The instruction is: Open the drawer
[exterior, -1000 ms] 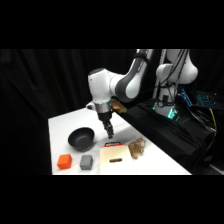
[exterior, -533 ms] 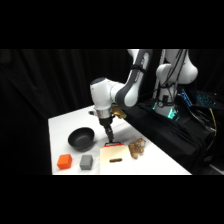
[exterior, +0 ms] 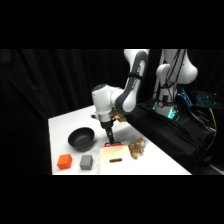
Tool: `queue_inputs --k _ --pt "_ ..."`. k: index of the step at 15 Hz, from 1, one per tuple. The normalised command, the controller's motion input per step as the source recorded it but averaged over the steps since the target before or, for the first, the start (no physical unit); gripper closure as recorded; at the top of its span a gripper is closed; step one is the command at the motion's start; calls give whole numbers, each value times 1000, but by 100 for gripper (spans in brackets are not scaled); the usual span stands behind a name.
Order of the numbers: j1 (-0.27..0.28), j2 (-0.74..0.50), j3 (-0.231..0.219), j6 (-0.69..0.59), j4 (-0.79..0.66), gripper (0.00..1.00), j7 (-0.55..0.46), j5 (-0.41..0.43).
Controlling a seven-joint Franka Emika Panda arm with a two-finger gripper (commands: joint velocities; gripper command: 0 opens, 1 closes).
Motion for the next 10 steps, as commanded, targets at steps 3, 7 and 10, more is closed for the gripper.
queue_inputs --k 3,7,10 --pt "-177 147 169 205 37 0 -226 232" --pt "-145 147 147 199 52 0 -207 184" --pt "-78 49 52 193 -16 0 -122 89"
